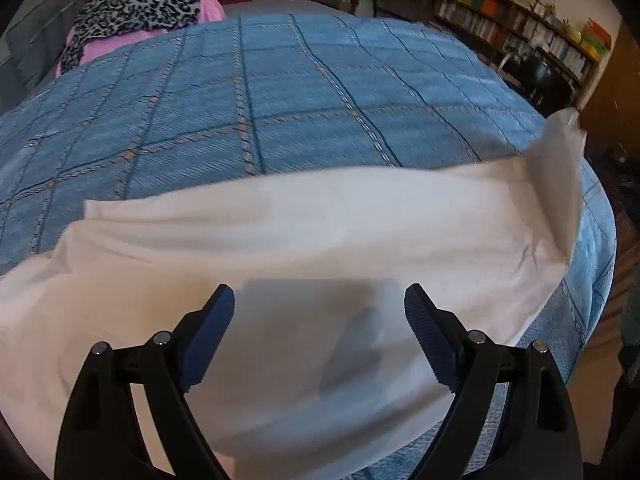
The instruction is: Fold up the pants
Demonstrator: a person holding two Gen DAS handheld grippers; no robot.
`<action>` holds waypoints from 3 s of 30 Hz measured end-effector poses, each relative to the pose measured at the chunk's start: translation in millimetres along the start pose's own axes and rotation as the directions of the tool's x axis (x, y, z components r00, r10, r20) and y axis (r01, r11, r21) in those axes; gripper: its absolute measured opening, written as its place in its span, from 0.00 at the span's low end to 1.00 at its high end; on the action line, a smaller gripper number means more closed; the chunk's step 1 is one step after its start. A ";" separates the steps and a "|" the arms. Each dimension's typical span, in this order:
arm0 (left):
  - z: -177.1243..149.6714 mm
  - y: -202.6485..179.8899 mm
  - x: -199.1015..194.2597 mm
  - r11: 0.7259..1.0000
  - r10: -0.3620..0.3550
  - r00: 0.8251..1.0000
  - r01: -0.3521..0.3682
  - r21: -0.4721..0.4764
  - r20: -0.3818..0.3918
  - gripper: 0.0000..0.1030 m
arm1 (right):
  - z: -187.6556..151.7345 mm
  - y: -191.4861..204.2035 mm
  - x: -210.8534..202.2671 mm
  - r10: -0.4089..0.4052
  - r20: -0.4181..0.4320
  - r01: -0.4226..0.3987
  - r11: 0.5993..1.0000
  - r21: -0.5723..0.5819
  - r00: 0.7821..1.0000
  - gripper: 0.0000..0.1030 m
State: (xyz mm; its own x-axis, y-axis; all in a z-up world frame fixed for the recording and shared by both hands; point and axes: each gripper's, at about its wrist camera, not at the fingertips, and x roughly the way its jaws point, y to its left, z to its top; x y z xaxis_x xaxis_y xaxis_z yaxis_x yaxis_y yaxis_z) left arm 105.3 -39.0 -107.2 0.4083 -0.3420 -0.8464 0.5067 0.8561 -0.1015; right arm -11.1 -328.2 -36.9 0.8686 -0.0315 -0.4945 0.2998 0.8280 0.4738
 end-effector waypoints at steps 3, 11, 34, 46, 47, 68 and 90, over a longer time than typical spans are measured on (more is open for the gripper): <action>0.6 12.8 -6.7 1.000 0.002 1.000 -0.002 -0.028 0.019 0.85 | -2.6 41.5 5.2 0.078 -0.026 -0.080 0.994 -0.079 0.997 0.11; -3.7 34.9 -10.1 0.998 -0.011 1.000 0.012 -0.066 0.015 0.85 | -31.2 17.6 -1.2 -0.178 -0.056 0.174 0.983 -0.060 0.983 0.51; -5.1 36.3 12.8 0.996 -0.023 0.999 0.021 -0.082 -0.031 0.85 | -11.2 -15.9 86.6 -0.404 -0.175 0.379 0.911 -0.163 0.898 0.79; -0.7 42.6 18.4 0.994 -0.044 0.998 0.041 -0.099 -0.034 0.85 | -21.3 -22.8 100.9 -0.545 -0.200 0.508 0.836 -0.208 0.815 0.58; -1.0 42.6 18.5 0.994 -0.044 0.998 0.041 -0.100 -0.034 0.85 | -19.7 -25.5 97.6 -0.537 -0.198 0.506 0.842 -0.189 0.820 0.46; -4.5 35.8 17.8 0.997 -0.008 0.999 0.005 -0.074 -0.041 0.86 | -43.5 -113.6 -4.8 -0.238 -0.100 0.258 0.895 0.363 0.966 0.66; -5.4 25.2 11.8 0.998 -0.005 0.999 0.002 -0.060 -0.045 0.86 | -31.7 -130.2 26.8 -0.288 -0.073 0.292 0.867 0.405 0.955 0.27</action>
State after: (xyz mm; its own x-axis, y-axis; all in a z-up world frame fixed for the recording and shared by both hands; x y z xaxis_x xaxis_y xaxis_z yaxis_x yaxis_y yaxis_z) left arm 118.8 -19.3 -122.6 0.3709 -0.3283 -0.8687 0.4610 0.8771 -0.1346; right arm -39.3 -419.1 -134.9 0.7145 -0.2277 -0.6615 0.6731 0.4817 0.5612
